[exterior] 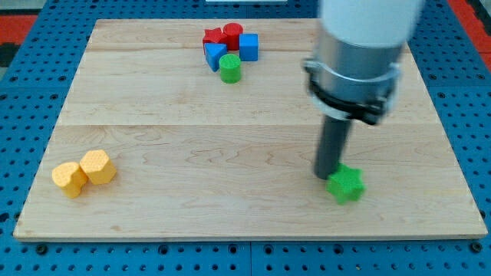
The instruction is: Move the yellow blocks diagonal to the top left of the green star
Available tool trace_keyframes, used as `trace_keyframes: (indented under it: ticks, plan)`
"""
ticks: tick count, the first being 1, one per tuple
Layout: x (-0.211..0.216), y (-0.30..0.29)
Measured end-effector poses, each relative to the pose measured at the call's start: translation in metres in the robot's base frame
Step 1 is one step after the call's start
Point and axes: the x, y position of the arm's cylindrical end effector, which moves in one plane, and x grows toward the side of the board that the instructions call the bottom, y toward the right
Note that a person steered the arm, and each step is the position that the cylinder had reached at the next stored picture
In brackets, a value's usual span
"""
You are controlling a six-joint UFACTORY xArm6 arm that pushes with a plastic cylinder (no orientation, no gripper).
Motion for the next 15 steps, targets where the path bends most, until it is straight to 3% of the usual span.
trace_keyframes:
  ticks: [2, 3, 4, 5, 7, 8, 9, 10, 11, 12, 15]
  plan:
    - [0.042, -0.145]
    - [0.075, -0.273]
    - [0.066, -0.425]
    - [0.043, -0.424]
    - [0.007, -0.369]
    - [0.005, -0.304]
    - [0.0, -0.275]
    - [0.021, -0.333]
    - [0.011, -0.369]
    - [-0.03, -0.341]
    - [-0.048, -0.156]
